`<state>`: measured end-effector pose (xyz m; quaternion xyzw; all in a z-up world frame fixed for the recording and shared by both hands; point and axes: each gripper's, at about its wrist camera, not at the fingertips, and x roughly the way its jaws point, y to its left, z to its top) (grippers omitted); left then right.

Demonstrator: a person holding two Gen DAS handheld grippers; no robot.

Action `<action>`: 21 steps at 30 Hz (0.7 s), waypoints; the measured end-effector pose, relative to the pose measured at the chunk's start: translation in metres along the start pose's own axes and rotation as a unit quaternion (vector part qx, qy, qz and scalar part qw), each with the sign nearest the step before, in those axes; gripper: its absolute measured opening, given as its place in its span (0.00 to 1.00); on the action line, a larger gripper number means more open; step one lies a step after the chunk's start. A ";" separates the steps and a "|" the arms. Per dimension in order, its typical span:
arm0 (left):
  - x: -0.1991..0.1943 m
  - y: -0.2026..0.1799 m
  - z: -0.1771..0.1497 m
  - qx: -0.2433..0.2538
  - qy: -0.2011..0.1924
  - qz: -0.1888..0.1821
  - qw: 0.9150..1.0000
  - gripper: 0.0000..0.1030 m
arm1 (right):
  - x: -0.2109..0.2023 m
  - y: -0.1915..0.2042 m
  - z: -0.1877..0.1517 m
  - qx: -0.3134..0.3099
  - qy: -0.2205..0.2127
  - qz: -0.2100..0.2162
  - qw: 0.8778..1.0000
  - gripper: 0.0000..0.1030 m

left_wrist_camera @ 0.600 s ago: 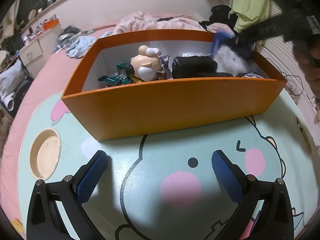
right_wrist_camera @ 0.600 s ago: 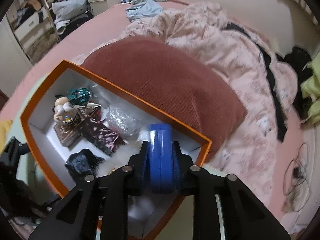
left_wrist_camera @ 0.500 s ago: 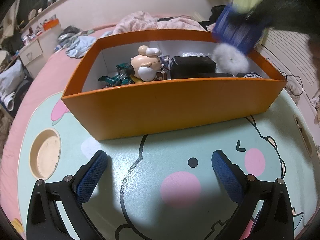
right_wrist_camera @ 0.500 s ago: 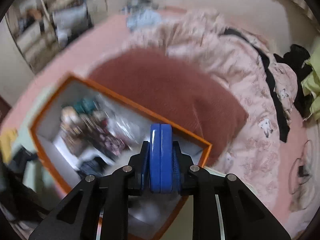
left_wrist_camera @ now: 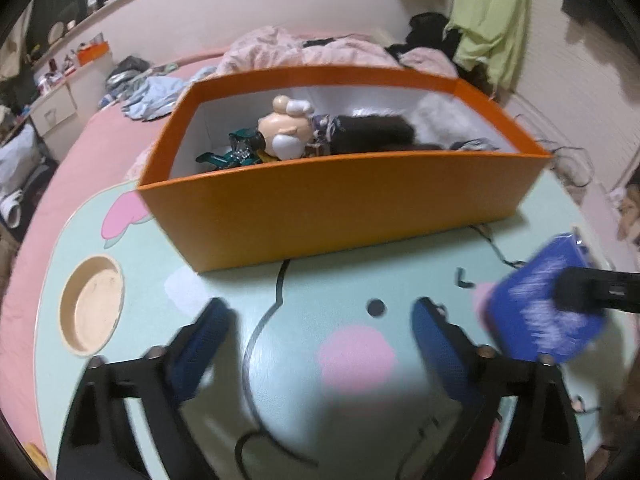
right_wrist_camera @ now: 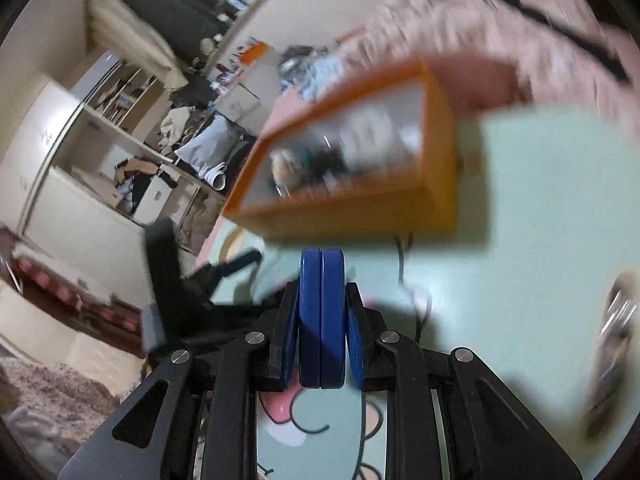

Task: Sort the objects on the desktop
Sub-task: 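Lift the blue printed tin out of the orange box with the right gripper, set it on the table, then grasp the white fluffy pompom in the box with the left gripper, place it on the table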

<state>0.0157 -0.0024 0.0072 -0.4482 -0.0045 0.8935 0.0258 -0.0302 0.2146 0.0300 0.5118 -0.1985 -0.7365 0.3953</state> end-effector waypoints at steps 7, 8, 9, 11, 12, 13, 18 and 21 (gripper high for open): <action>-0.052 -0.002 0.056 0.006 -0.052 -0.086 0.995 0.79 | -0.001 -0.003 0.014 -0.027 -0.028 -0.107 0.993 0.56; -0.054 -0.009 0.069 0.020 -0.054 -0.091 0.994 0.79 | -0.005 0.002 0.016 -0.051 -0.044 -0.135 0.989 0.59; -0.052 -0.019 0.085 0.035 -0.053 -0.094 0.994 0.79 | -0.005 0.003 0.014 -0.064 -0.053 -0.147 0.986 0.62; -0.037 -0.033 0.105 0.052 -0.031 -0.103 0.993 0.71 | -0.004 0.005 0.019 -0.074 -0.061 -0.160 0.982 0.63; -0.025 -0.041 0.115 0.055 -0.014 -0.114 0.992 0.69 | -0.005 -0.001 0.021 -0.068 -0.065 -0.164 0.982 0.63; -0.016 -0.049 0.123 0.056 -0.002 -0.117 0.992 0.64 | -0.006 -0.004 0.022 -0.061 -0.068 -0.168 0.982 0.63; 0.022 -0.082 0.140 0.086 0.025 -0.100 0.991 0.54 | -0.007 -0.017 0.001 -0.034 -0.083 -0.162 0.983 0.63; 0.049 -0.094 0.141 0.105 0.068 -0.083 0.989 0.34 | -0.017 -0.029 -0.003 -0.025 -0.086 -0.159 0.983 0.63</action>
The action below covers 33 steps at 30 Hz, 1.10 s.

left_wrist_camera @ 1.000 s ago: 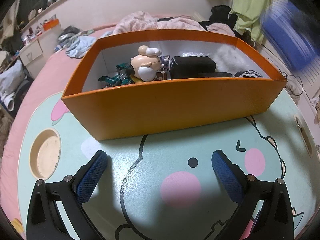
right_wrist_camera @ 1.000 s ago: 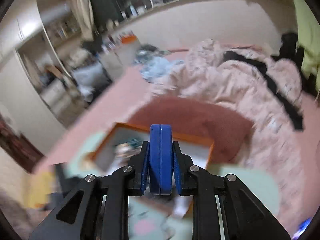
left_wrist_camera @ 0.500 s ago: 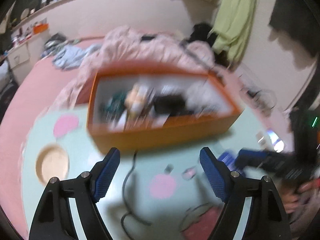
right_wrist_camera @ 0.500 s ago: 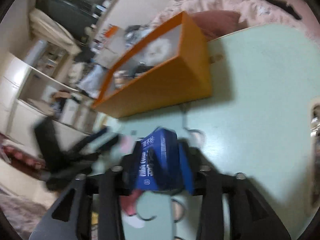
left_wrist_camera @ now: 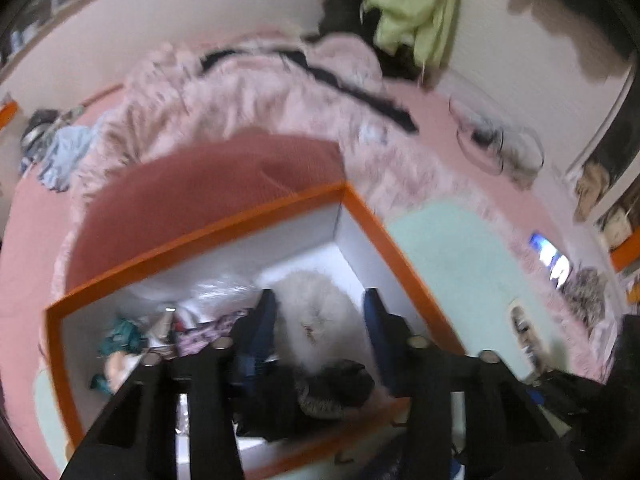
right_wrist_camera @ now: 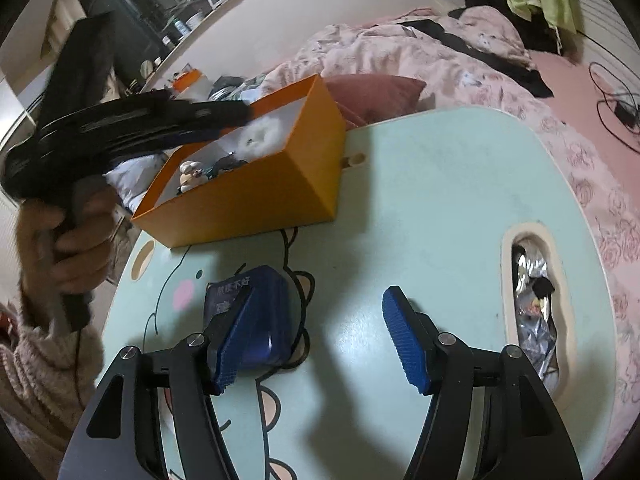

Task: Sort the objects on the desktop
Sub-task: 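Grasp the white fluffy pompom in the box with the left gripper, place it on the table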

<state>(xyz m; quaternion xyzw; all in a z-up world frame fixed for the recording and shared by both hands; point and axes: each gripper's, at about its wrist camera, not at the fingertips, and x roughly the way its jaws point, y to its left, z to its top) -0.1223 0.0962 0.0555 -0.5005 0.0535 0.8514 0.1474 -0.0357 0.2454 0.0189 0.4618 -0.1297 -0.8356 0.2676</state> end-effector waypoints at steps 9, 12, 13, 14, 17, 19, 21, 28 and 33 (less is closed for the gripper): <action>-0.042 0.012 -0.008 -0.010 -0.095 -0.014 0.995 0.30 | -0.010 0.003 -0.017 -0.009 -0.010 -0.047 0.999 0.63; -0.084 0.021 -0.014 -0.020 -0.142 -0.024 0.989 0.30 | -0.015 0.008 -0.014 -0.016 -0.019 -0.093 0.995 0.63; -0.096 0.024 -0.018 -0.021 -0.154 -0.022 0.988 0.30 | -0.016 0.010 -0.013 -0.018 -0.019 -0.106 0.994 0.63; -0.111 0.027 -0.026 -0.022 -0.169 -0.020 0.985 0.30 | -0.017 0.011 -0.012 -0.021 -0.019 -0.122 0.992 0.63; -0.137 0.037 -0.049 -0.029 -0.184 -0.029 0.982 0.30 | -0.017 0.016 -0.009 -0.025 -0.017 -0.143 0.989 0.63; -0.141 0.044 -0.065 -0.037 -0.180 -0.031 0.983 0.30 | -0.017 0.019 -0.008 -0.031 -0.016 -0.152 0.988 0.63; -0.138 0.050 -0.084 -0.050 -0.167 -0.027 0.984 0.30 | -0.017 0.022 -0.008 -0.037 -0.015 -0.157 0.987 0.63; -0.073 0.065 -0.144 -0.114 -0.080 -0.015 0.990 0.41 | -0.012 0.039 -0.005 -0.061 -0.010 -0.167 0.984 0.63; -0.055 0.074 -0.164 -0.170 -0.095 -0.032 0.980 0.73 | -0.007 0.051 -0.004 -0.075 -0.005 -0.175 0.982 0.63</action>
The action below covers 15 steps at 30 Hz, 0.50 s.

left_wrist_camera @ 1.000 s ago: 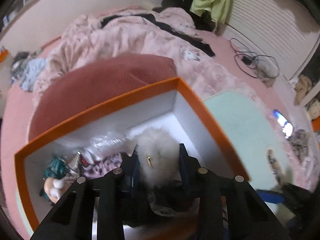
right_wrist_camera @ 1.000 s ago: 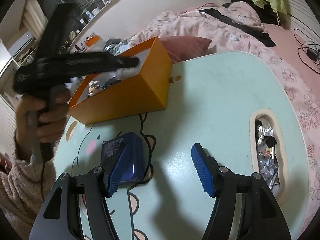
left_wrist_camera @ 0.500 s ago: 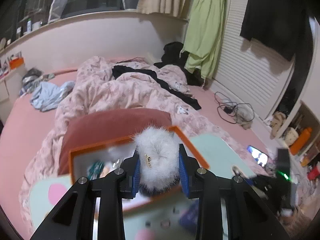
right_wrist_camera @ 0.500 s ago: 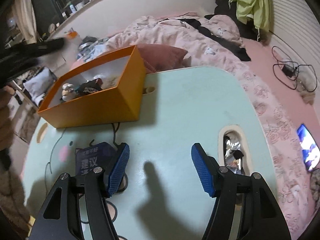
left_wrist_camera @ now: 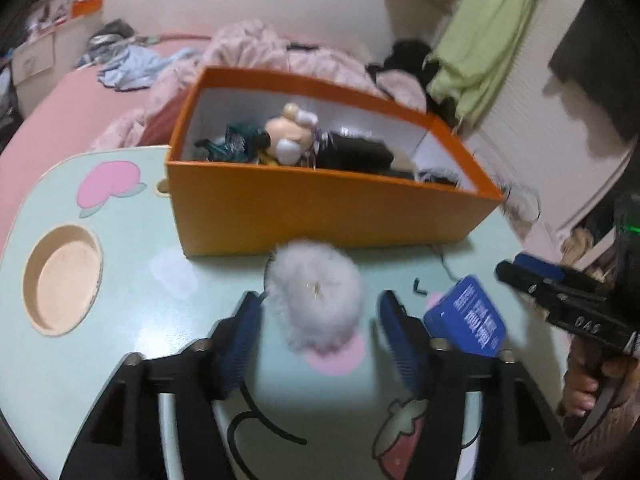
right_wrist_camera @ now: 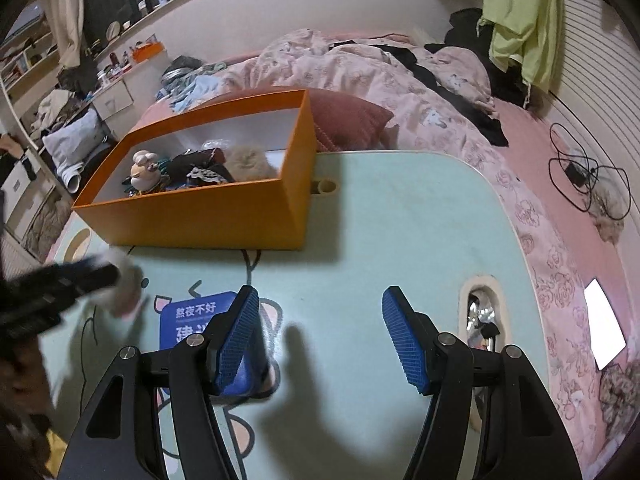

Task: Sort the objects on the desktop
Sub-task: 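Grasp the white fluffy pompom in the box with the left gripper, place it on the table, then grasp the black cloth item in the box with the right gripper, drop it on the table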

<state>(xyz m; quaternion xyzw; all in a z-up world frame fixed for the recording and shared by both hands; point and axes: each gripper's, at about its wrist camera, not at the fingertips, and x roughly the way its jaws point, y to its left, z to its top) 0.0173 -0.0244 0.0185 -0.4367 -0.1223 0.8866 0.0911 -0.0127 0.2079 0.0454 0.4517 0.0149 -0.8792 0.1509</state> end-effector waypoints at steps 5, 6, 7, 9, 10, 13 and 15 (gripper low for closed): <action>0.002 -0.011 -0.012 0.046 0.011 0.018 0.999 0.89 | -0.002 0.010 0.005 -0.011 0.000 -0.005 1.000 0.63; 0.003 -0.018 -0.016 0.070 0.012 0.046 0.996 0.92 | -0.002 0.012 0.007 -0.015 0.000 -0.004 1.000 0.63; 0.007 -0.022 -0.019 0.089 0.013 0.071 0.993 0.98 | -0.004 0.014 0.009 -0.020 -0.002 -0.003 1.000 0.63; 0.014 -0.032 -0.022 0.118 0.025 0.114 0.986 1.00 | -0.008 0.017 0.016 -0.023 -0.009 0.008 1.000 0.63; 0.014 -0.032 -0.021 0.113 0.027 0.115 0.987 1.00 | -0.011 0.016 0.022 -0.019 -0.012 0.027 0.999 0.63; 0.013 -0.030 -0.016 0.104 0.024 0.122 0.987 1.00 | -0.014 0.013 0.047 0.007 -0.009 0.102 0.995 0.63; 0.012 -0.030 -0.015 0.102 0.024 0.124 0.987 1.00 | -0.008 0.015 0.066 0.014 0.017 0.142 0.990 0.63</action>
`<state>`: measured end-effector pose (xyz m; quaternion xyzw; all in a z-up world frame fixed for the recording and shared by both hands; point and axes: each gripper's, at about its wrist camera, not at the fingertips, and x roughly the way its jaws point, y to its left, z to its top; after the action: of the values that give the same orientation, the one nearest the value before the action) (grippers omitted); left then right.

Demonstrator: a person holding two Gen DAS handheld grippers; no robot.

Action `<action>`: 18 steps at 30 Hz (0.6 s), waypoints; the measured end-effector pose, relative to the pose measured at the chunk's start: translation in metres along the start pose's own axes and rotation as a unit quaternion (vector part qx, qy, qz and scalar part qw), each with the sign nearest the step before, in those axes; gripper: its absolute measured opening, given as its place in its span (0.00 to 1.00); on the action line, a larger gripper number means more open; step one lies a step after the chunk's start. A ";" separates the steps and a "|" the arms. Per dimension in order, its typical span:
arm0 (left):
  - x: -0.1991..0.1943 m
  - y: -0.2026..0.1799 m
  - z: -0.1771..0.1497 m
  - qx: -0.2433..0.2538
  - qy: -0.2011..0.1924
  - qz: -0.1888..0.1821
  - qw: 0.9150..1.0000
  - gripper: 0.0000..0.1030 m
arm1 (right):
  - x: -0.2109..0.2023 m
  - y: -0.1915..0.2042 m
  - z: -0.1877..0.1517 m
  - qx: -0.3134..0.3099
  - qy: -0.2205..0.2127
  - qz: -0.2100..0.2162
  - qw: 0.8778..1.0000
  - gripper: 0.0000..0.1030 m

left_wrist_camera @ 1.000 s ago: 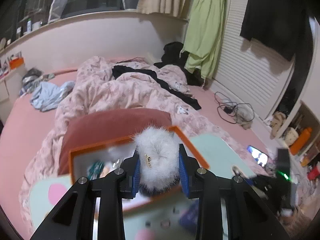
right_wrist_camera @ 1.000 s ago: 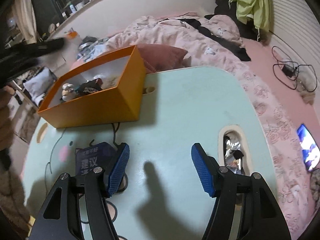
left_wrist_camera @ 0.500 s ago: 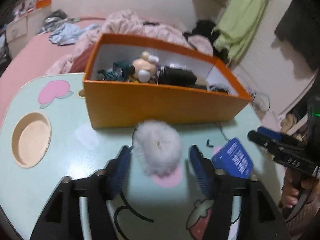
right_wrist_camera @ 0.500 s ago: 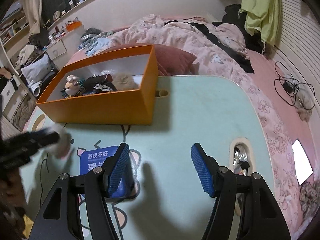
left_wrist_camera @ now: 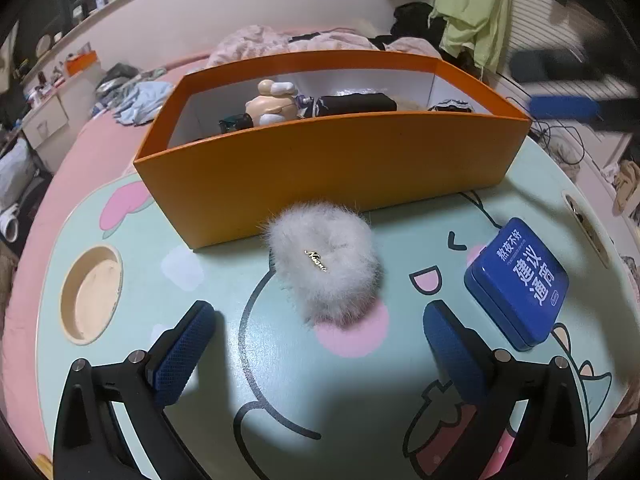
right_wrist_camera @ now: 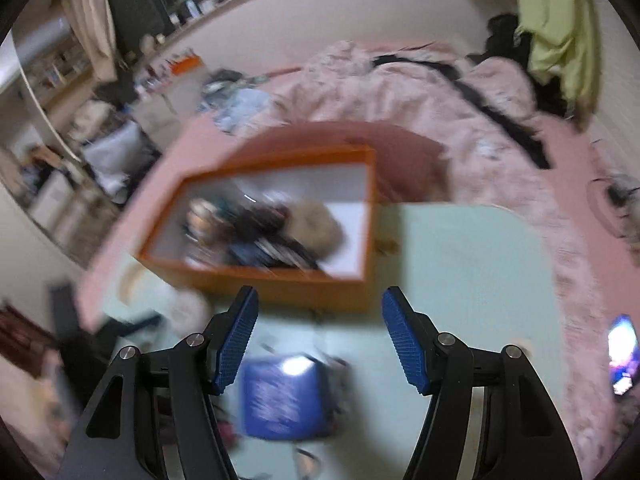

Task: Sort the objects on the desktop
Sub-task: 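Grasp the black cloth item in the box with the right gripper, drop it on the table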

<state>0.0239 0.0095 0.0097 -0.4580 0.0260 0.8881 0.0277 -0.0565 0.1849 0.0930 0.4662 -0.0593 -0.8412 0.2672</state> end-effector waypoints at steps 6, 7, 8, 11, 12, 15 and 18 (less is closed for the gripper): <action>-0.001 0.001 0.001 0.000 0.000 -0.001 1.000 1.00 | 0.048 0.019 0.046 -0.011 0.096 -0.002 0.995 0.55; -0.001 0.000 0.001 0.000 0.000 -0.001 1.000 1.00 | 0.053 0.021 0.046 -0.018 0.107 -0.006 0.994 0.54; -0.002 0.001 0.002 0.000 0.000 -0.001 1.000 1.00 | 0.063 0.022 0.047 -0.027 0.126 -0.007 0.992 0.54; -0.002 0.001 0.001 -0.003 0.001 0.001 1.000 1.00 | 0.090 0.019 0.045 -0.037 0.179 -0.017 0.983 0.43; -0.001 -0.001 0.004 -0.004 0.002 0.001 1.000 1.00 | 0.093 0.023 0.045 -0.054 0.177 -0.035 0.982 0.39; 0.000 0.000 0.002 -0.004 0.001 0.000 1.000 1.00 | 0.090 0.027 0.043 -0.074 0.164 -0.035 0.983 0.19; 0.000 0.000 0.001 -0.005 0.001 0.000 1.000 1.00 | 0.085 0.027 0.042 -0.082 0.154 -0.028 0.984 0.13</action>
<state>0.0229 0.0098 0.0108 -0.4587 0.0219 0.8880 0.0256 -0.1159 0.1126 0.0613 0.5684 0.0653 -0.7684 0.2867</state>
